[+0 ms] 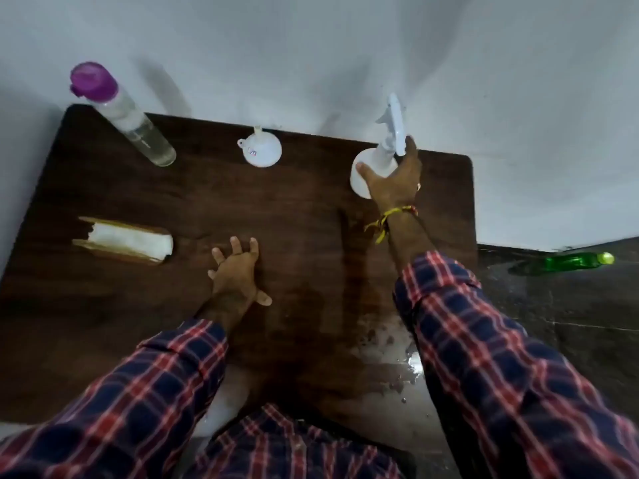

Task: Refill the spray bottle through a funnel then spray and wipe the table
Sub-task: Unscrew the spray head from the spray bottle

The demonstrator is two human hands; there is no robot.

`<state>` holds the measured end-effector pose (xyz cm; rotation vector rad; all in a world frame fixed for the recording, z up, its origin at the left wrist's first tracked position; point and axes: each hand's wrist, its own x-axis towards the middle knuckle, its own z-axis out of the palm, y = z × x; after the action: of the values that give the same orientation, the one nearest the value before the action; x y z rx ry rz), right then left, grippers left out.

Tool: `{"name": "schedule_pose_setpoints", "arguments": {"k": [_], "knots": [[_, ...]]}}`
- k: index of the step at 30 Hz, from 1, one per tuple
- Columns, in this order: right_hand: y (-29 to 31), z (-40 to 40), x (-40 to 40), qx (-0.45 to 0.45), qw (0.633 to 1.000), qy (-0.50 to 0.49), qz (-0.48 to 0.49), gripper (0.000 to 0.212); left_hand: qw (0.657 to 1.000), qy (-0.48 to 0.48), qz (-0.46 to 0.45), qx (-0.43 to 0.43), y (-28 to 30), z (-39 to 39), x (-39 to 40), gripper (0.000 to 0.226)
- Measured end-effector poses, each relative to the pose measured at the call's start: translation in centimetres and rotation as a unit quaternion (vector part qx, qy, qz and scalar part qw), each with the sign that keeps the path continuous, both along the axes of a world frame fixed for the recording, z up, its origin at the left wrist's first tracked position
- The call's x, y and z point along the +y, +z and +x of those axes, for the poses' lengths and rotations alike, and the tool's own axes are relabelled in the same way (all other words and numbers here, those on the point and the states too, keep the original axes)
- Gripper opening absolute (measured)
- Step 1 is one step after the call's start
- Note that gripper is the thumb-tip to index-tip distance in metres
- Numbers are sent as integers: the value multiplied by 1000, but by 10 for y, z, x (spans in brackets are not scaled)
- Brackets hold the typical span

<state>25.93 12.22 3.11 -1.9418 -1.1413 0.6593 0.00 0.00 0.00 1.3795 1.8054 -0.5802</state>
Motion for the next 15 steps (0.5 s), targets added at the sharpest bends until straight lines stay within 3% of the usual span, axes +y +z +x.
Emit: {"name": "schedule_pose_setpoints", "arguments": {"k": [5, 15], "knots": [[-13, -5, 5, 51, 998, -33, -1, 54, 1000, -12, -4, -4, 4, -1, 0, 139], [13, -6, -148, 102, 992, 34, -65, 48, 999, -1, 38, -33, 3, -1, -15, 133]]}}
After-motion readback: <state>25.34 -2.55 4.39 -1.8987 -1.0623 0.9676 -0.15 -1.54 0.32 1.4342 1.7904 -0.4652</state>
